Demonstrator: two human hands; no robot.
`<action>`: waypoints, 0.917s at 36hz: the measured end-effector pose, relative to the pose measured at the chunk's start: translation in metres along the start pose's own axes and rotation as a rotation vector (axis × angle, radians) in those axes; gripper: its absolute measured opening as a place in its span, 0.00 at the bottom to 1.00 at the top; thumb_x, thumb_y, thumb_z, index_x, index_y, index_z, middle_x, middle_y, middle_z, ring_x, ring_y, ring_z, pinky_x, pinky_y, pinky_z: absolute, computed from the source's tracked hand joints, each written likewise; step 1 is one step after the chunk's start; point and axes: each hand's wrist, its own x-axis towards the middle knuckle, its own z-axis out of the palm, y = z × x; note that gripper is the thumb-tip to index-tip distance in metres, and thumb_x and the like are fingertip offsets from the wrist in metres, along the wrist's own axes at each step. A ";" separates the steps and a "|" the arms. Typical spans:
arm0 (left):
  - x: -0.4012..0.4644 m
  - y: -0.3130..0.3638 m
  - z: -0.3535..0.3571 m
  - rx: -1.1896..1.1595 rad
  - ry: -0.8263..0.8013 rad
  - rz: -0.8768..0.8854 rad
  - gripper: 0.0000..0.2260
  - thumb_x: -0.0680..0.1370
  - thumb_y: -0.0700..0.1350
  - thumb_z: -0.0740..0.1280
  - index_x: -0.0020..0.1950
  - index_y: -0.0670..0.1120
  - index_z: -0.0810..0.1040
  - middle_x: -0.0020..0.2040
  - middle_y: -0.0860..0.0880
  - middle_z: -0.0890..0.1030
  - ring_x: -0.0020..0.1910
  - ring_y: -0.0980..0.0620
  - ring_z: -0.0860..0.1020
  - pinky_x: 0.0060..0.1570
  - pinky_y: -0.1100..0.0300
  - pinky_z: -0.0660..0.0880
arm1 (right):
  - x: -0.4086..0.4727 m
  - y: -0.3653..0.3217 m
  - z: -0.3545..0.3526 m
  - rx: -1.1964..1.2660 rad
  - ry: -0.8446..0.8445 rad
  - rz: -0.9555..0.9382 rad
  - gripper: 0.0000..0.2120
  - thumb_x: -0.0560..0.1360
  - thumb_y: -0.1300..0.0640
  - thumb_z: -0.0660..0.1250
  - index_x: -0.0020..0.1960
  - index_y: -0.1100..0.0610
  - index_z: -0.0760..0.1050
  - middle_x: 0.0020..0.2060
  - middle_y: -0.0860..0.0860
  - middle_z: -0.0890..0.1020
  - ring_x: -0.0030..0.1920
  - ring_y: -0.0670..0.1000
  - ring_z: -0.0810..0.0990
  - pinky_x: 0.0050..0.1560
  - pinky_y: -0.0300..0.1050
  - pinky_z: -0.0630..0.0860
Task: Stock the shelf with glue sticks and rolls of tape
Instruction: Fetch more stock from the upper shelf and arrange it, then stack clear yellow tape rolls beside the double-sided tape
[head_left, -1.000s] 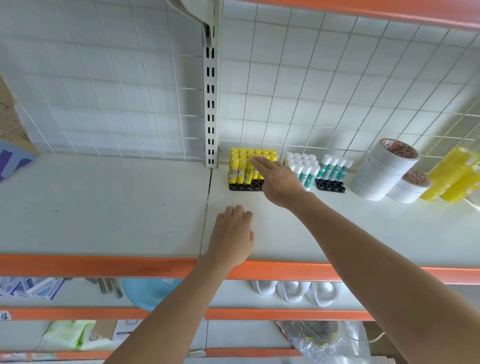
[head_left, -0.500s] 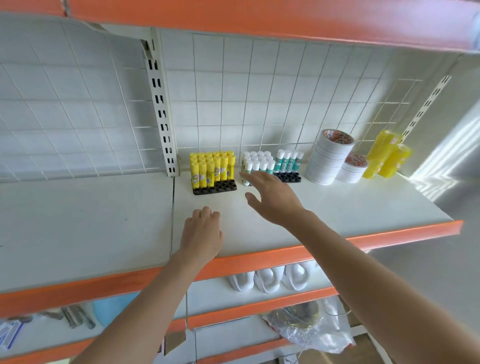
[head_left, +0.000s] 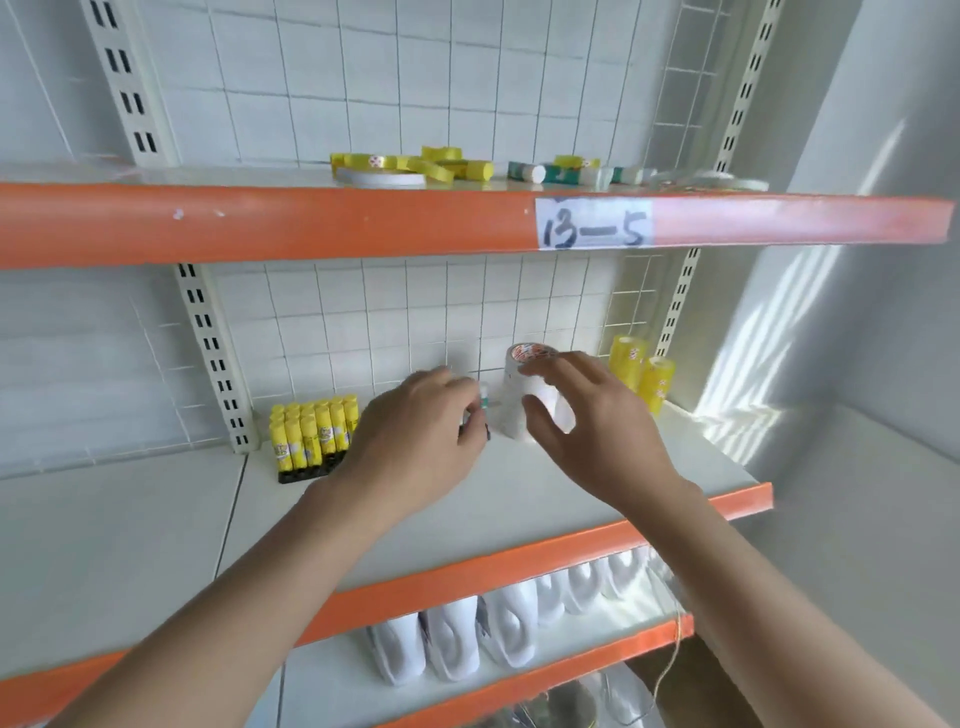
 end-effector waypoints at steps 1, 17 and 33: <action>0.005 0.011 -0.009 -0.001 0.027 0.019 0.08 0.79 0.47 0.61 0.49 0.47 0.78 0.46 0.52 0.76 0.50 0.51 0.74 0.42 0.56 0.70 | 0.002 0.002 -0.012 0.010 0.019 -0.004 0.15 0.76 0.49 0.60 0.58 0.52 0.78 0.51 0.46 0.80 0.49 0.49 0.79 0.44 0.47 0.79; 0.093 0.087 -0.124 0.142 0.385 0.231 0.10 0.75 0.51 0.58 0.42 0.50 0.78 0.41 0.54 0.77 0.44 0.54 0.72 0.37 0.58 0.67 | 0.083 0.014 -0.118 -0.032 0.344 -0.224 0.12 0.75 0.52 0.64 0.55 0.54 0.80 0.49 0.49 0.81 0.49 0.54 0.79 0.46 0.48 0.77; 0.171 -0.023 -0.169 0.476 -0.044 -0.093 0.07 0.78 0.45 0.58 0.48 0.50 0.75 0.49 0.52 0.75 0.49 0.49 0.71 0.43 0.57 0.67 | 0.233 -0.014 -0.076 -0.228 -0.464 -0.128 0.17 0.82 0.56 0.53 0.68 0.46 0.70 0.58 0.50 0.75 0.58 0.52 0.74 0.58 0.46 0.71</action>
